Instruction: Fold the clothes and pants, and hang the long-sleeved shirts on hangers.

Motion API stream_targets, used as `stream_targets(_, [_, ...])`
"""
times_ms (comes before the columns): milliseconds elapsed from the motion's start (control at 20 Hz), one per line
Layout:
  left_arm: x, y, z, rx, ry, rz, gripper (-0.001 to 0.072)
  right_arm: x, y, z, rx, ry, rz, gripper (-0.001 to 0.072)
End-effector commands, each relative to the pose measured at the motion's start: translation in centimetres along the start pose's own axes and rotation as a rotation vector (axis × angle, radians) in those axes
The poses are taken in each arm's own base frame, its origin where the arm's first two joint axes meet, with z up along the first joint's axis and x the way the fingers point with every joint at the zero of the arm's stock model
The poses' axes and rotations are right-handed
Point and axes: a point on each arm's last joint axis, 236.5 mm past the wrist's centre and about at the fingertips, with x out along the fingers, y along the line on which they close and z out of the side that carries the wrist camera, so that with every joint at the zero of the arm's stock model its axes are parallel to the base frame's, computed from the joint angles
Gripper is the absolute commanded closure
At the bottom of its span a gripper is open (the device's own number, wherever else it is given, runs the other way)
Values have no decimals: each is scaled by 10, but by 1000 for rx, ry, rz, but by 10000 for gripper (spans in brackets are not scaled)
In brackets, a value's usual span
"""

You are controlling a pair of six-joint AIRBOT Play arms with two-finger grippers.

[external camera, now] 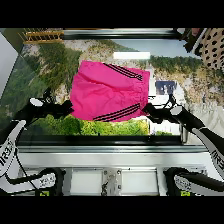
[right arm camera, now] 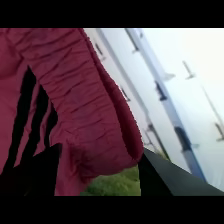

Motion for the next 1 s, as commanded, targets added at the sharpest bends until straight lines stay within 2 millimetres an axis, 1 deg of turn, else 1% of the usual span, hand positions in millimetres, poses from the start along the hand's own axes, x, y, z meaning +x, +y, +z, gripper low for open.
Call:
stream_targets(0, [0,0,2,2,-7,1,702,10,1,8,-27,-50,9,199])
stream_targets(50, [0,0,3,2,-12,1,702,9,2,9,-33,-56,10,209])
stream_targets(150, [0,0,5,2,-21,2,703,9,3,12,-60,-70,12,484])
stream_targets(200, [0,0,5,2,-23,3,702,9,3,15,-78,-78,12,503])
stream_targets(300, [0,0,6,2,-23,3,702,8,5,16,-116,-83,12,689])
stream_targets(400, [-1,-1,8,4,-32,2,703,5,13,17,-166,-76,23,690])
stream_targets(450, [-5,-5,14,16,-44,-4,703,0,23,18,-231,-70,37,690])
stream_targets(500, [-14,-15,24,34,-67,-21,703,-10,38,20,-311,-63,52,690])
stream_targets(550, [-32,-33,41,71,-114,-48,704,-25,56,24,-403,-62,60,690])
stream_targets(600, [-61,-58,64,121,-195,-83,703,-45,75,29,-501,-72,64,691])
stream_targets(650, [-95,-85,83,170,-279,-120,703,-70,96,36,-593,-95,68,691])
stream_targets(700, [-141,-115,101,228,-382,-163,703,-104,121,42,-679,-133,80,691])
stream_targets(750, [-187,-144,111,286,-478,-202,703,-142,147,47,-752,-186,99,690])
stream_targets(800, [-239,-176,113,354,-578,-245,703,-180,170,47,-803,-240,128,691])
stream_targets(850, [-286,-203,108,413,-667,-283,703,-219,191,45,-845,-301,166,690])
stream_targets(900, [-335,-227,95,473,-758,-319,703,-260,211,38,-879,-367,214,691])
stream_targets(950, [-380,-246,77,528,-840,-352,703,-300,225,28,-907,-426,256,691])
